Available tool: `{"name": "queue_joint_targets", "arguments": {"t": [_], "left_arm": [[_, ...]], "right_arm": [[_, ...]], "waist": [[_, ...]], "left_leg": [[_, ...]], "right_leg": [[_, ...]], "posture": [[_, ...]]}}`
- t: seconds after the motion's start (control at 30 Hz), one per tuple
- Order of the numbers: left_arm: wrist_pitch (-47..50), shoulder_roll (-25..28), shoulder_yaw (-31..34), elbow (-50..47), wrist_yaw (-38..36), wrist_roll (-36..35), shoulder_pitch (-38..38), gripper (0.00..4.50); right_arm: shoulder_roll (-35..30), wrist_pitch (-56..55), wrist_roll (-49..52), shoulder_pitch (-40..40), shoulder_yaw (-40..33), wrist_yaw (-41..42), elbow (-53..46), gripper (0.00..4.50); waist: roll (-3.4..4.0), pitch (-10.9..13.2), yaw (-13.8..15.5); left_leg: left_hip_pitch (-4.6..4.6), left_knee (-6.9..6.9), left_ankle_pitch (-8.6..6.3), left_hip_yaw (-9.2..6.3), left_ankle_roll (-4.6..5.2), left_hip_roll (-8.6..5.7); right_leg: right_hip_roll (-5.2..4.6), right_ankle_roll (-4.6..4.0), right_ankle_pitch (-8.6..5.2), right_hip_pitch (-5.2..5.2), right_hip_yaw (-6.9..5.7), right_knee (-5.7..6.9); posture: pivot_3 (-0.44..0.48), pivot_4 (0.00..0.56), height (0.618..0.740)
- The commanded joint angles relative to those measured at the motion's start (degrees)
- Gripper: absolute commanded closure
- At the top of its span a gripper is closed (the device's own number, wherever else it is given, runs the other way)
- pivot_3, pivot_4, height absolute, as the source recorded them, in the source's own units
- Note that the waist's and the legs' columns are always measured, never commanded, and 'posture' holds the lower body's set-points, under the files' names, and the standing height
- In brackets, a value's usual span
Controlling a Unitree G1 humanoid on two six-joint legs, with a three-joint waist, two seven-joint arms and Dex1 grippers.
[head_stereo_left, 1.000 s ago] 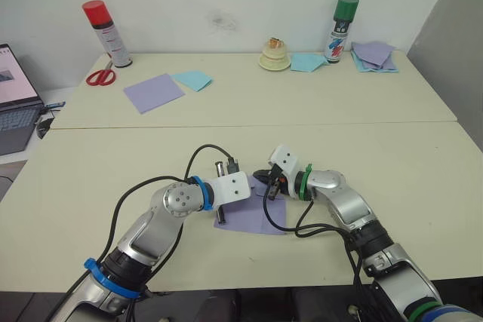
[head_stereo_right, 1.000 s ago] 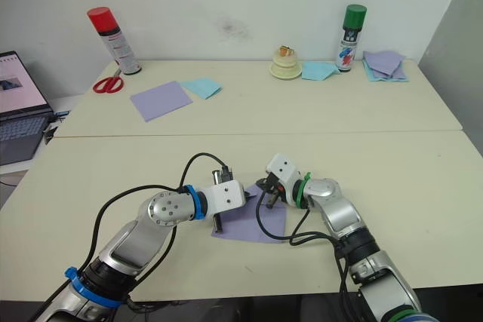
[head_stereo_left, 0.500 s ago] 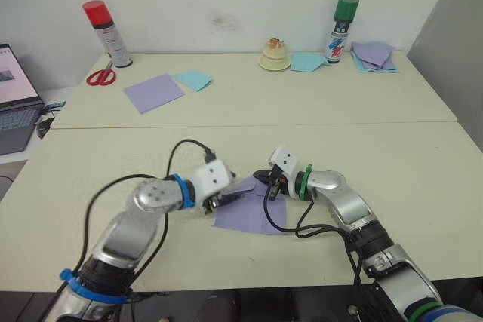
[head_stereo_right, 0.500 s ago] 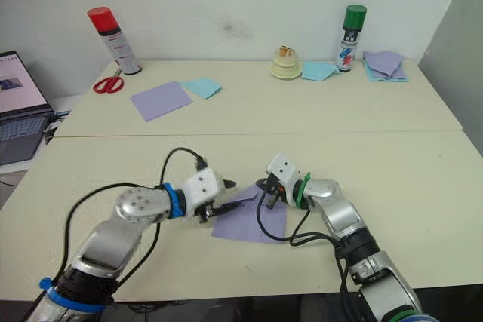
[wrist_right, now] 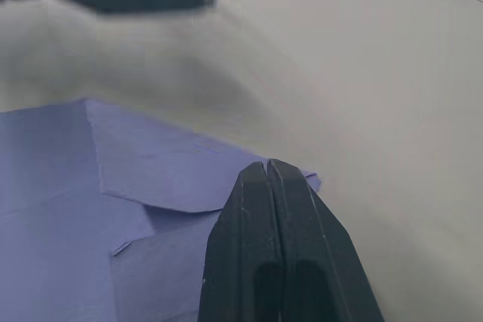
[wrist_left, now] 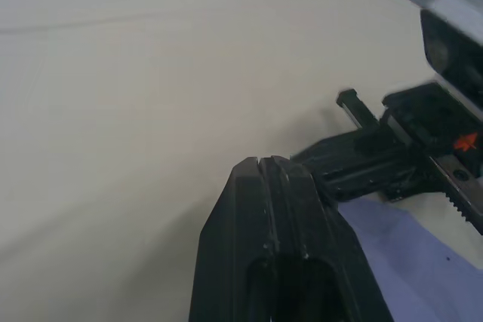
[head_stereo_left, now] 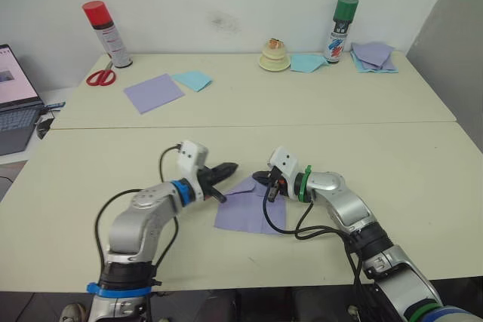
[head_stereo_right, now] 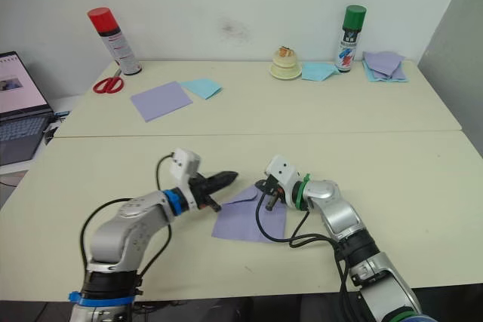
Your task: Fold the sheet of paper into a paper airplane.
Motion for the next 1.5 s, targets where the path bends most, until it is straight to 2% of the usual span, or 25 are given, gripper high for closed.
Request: {"name": "queue_joint_targets", "arguments": {"t": [0.03,0.2,0.37,0.53,0.63,0.73,0.8,0.87,0.97,1.17,1.37,1.5], "left_arm": [[-2.5,1.3,-4.2,3.4,1.6,4.6,-1.3,4.46],[-3.4,3.2,-7.7,8.5,1.6,7.6,-1.0,4.46],[-1.3,5.8,-6.8,2.7,1.4,6.0,4.3,4.46],[0.4,9.4,-2.5,-3.1,2.8,4.6,11.8,4.46],[0.9,8.3,2.7,-6.0,3.8,0.2,13.3,4.46],[0.2,5.3,8.4,-8.9,4.8,-6.1,11.5,4.46],[1.2,4.2,9.6,-10.2,5.1,-8.6,9.9,4.46],[1.4,4.6,8.4,-10.6,4.7,-8.5,9.2,4.46],[-0.7,5.0,2.2,-8.8,3.9,-4.9,8.2,4.46],[-6.8,4.8,-5.4,-0.2,4.3,2.2,6.4,4.46],[-10.2,4.7,-8.3,4.6,3.9,5.6,5.7,4.46],[-11.3,4.4,-8.4,4.7,4.2,6.1,5.9,4.46]], "right_arm": [[-0.2,0.8,-1.1,1.4,1.1,0.2,-0.1,4.50],[-0.3,0.6,-1.5,2.0,1.3,0.1,-0.5,4.50],[-0.3,0.3,-1.7,2.0,1.3,0.0,-0.4,4.50],[-0.1,0.0,-1.6,2.1,1.7,0.0,-0.1,4.50],[0.1,-0.3,-1.5,1.8,1.9,0.2,0.3,4.50],[0.1,-0.5,-1.5,1.5,1.8,0.3,0.6,4.50],[0.2,-0.6,-1.4,1.5,1.8,0.4,0.8,4.50],[0.2,-0.7,-1.4,1.4,1.8,0.5,0.9,4.50],[0.5,-0.8,-1.2,1.1,1.7,0.5,1.1,4.50],[0.9,-0.4,-0.7,1.2,1.1,0.2,0.0,4.50],[4.5,1.1,2.8,1.7,-1.6,-1.2,-3.8,4.50],[4.5,1.7,0.9,1.6,-0.1,-1.9,-3.7,4.50]], "waist": [[0.00,0.0,0.0],[0.10,-0.1,0.1],[0.16,-0.2,-0.3],[0.23,-0.3,-0.6],[0.24,-0.3,-0.6],[0.24,-0.3,-0.4],[0.23,-0.3,-0.1],[0.23,-0.3,0.0],[0.23,-0.3,0.0],[0.23,-0.3,0.0],[0.24,-0.3,0.1],[0.24,-0.3,0.1]], "left_leg": [[0.00,0.00,0.00,0.00,0.01,0.00],[0.03,0.00,-0.01,-0.01,0.01,-0.02],[0.18,-0.03,-0.13,0.00,0.21,0.01],[0.26,-0.11,-0.20,-0.14,0.10,0.04],[0.27,-0.10,-0.21,-0.14,0.11,0.04],[0.24,-0.10,-0.21,-0.19,0.11,0.05],[0.18,-0.08,-0.21,-0.22,0.10,0.05],[0.16,-0.06,-0.21,-0.21,0.10,0.04],[0.18,-0.06,-0.20,-0.15,0.09,0.01],[0.17,-0.09,-0.20,-0.15,0.08,0.06],[0.16,-0.08,-0.21,-0.17,0.09,0.06],[0.16,-0.07,-0.20,-0.20,0.08,0.04]], "right_leg": [[0.01,0.00,0.00,0.00,0.01,0.00],[0.00,0.00,0.00,0.04,0.00,-0.03],[0.02,0.01,-0.01,0.12,0.06,-0.02],[0.04,-0.01,-0.01,0.07,0.20,-0.03],[0.04,-0.02,-0.02,0.07,0.19,-0.03],[0.06,-0.02,-0.02,0.04,0.14,-0.04],[0.09,-0.02,-0.02,0.00,0.10,-0.04],[0.09,-0.02,-0.02,0.03,0.10,-0.04],[0.12,-0.03,-0.01,0.06,0.15,-0.04],[0.20,-0.07,0.01,0.01,0.16,-0.03],[0.20,-0.08,0.02,0.04,0.17,-0.05],[0.19,-0.08,0.02,0.01,0.16,-0.04]], "posture": [[0.000,0.150,0.740],[0.000,0.150,0.740],[0.000,0.150,0.740],[0.000,0.150,0.740],[0.000,0.150,0.740],[0.000,0.150,0.740],[0.000,0.150,0.740],[0.000,0.150,0.740],[0.000,0.150,0.740],[0.000,0.150,0.740],[0.000,0.150,0.740],[0.000,0.150,0.740]]}}
